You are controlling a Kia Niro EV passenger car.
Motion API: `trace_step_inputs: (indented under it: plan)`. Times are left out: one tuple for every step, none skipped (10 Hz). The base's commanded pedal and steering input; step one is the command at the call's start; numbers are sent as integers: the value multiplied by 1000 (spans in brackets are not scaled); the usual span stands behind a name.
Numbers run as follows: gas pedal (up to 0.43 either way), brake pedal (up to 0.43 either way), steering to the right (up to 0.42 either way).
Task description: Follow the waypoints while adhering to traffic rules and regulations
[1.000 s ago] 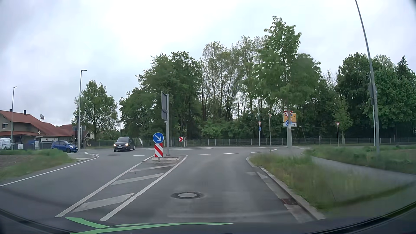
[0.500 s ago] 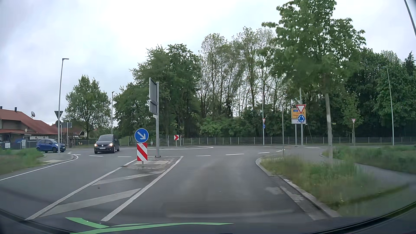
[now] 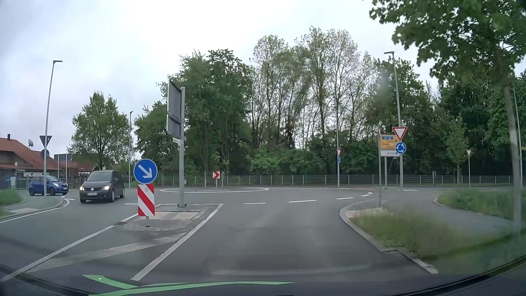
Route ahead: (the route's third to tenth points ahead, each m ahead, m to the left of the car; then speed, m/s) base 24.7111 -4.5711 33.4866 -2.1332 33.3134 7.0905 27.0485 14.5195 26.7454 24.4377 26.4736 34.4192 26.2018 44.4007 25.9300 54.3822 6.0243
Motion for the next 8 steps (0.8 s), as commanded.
trace_step_inputs:
  plan:
    - [0,226,12]
    - [0,232,13]
    - [0,232,14]
    - [0,238,17]
    - [0,238,18]
    - [0,238,18]
    - [0,244,20]
    - [0,244,23]
